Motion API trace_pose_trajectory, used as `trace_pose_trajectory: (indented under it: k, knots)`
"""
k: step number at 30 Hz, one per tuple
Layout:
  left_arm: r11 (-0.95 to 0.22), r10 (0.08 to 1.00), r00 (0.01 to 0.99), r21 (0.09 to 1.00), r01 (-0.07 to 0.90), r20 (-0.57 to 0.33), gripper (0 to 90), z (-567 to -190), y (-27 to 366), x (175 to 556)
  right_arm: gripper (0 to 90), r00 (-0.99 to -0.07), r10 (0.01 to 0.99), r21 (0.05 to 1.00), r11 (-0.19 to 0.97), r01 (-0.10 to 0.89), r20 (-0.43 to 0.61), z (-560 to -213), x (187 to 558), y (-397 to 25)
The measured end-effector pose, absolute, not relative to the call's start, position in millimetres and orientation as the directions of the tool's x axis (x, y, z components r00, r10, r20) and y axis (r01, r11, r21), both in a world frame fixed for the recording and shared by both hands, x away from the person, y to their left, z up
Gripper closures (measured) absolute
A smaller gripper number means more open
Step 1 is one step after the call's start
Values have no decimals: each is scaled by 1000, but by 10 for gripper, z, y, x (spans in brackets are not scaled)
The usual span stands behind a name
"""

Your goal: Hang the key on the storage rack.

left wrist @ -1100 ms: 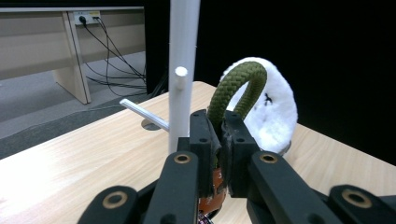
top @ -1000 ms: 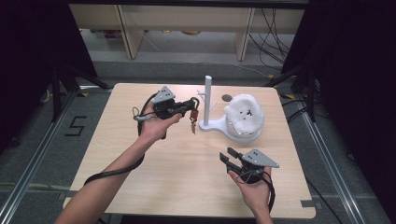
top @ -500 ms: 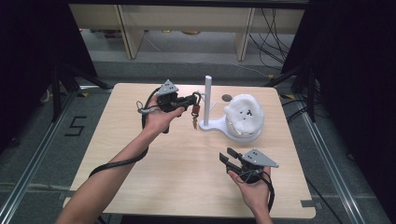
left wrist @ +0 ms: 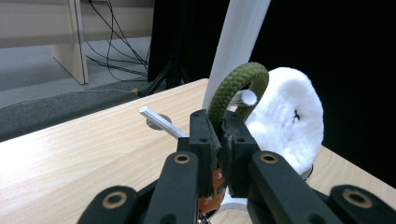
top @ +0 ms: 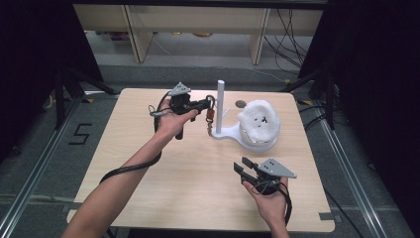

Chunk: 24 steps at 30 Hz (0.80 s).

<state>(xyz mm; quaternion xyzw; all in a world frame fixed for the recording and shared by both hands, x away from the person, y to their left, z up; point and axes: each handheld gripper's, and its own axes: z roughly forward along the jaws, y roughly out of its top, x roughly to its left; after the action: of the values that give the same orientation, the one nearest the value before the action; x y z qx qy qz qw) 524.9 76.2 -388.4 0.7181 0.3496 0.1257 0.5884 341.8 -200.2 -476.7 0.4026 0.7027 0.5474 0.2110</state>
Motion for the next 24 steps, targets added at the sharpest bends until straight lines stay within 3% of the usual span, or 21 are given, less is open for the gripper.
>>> trace_pose_trajectory:
  k: [15, 19, 24]
  knots:
    - [-55, 661, 706, 921, 385, -256, 836, -3998, 660, 5326, 586, -577, 798, 931, 57, 361, 175, -4770, 3395, -2010]
    - [-61, 665, 704, 922, 383, -249, 833, -4003, 647, 5331, 585, -584, 799, 939, 79, 335, 141, -4785, 3418, -2031]
    - [-79, 675, 702, 924, 375, -227, 793, -3999, 665, 5318, 584, -586, 799, 939, 85, 335, 137, -4790, 3420, -2038]
